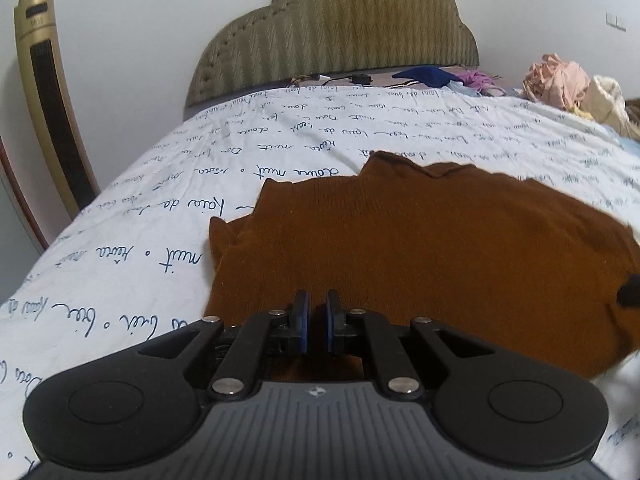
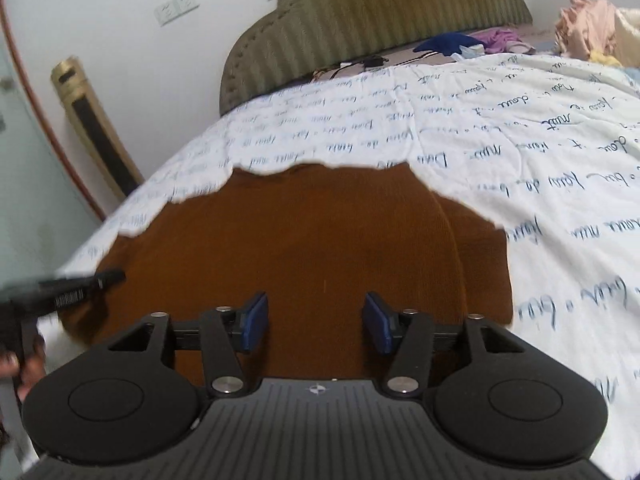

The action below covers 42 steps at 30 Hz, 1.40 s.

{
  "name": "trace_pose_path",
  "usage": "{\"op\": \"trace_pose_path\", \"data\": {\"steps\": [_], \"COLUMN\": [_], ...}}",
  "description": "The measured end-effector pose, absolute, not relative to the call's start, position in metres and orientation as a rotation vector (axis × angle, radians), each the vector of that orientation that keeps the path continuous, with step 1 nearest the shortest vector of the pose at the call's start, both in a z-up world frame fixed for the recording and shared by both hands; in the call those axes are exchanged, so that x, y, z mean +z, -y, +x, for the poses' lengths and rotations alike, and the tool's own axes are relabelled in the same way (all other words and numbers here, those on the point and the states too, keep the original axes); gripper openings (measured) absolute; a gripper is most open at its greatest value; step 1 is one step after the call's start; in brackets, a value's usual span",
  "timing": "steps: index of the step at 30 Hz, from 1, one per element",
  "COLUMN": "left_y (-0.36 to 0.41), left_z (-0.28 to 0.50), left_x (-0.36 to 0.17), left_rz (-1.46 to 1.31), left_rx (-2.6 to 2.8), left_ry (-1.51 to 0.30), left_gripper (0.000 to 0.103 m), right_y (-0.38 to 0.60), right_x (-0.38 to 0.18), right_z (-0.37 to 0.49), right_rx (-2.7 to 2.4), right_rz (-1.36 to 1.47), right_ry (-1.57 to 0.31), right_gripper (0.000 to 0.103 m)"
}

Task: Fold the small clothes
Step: 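Open both grippers to release the sweater and lift away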

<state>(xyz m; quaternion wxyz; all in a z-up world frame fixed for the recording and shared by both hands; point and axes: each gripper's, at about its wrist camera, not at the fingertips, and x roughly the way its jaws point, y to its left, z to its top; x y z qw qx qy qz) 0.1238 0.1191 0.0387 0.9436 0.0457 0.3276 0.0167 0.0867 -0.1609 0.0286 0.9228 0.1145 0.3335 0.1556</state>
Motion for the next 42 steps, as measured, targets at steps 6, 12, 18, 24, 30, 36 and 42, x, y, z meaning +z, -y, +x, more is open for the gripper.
{"op": "trace_pose_path", "data": {"steps": [6,12,18,24,30,36,42], "left_y": [-0.124,-0.152,-0.205,-0.233,-0.232,-0.217,-0.222], "left_z": [0.118,0.107,0.116,0.140,0.149,0.156,0.166], "left_x": [0.039,0.051,0.065,0.064,0.055,0.048,0.048], "left_rz": [0.081,0.056,0.027,0.047,0.034,0.071,0.066], "left_rx": [0.033,0.046,0.144,0.234,0.233,0.215,0.220], "left_ry": [-0.669,-0.669,-0.690,-0.711,-0.721,-0.731,-0.733], "left_gripper": [0.008,0.009,0.009,0.009,0.009,0.010,0.010], "right_y": [0.159,0.138,0.084,0.012,-0.039,-0.060,-0.063], "right_x": [0.023,0.048,0.068,0.077,0.071,0.037,0.051], "right_z": [0.090,0.072,0.065,0.067,0.074,0.092,0.075], "right_rx": [0.304,0.392,0.596,0.738,0.759,0.722,0.730], "right_rz": [0.272,0.244,0.252,0.197,0.117,0.084,0.071], "right_ry": [-0.699,-0.627,-0.638,-0.644,-0.672,-0.759,-0.730], "right_gripper": [0.063,0.063,0.063,0.064,0.064,0.068,0.070]}}
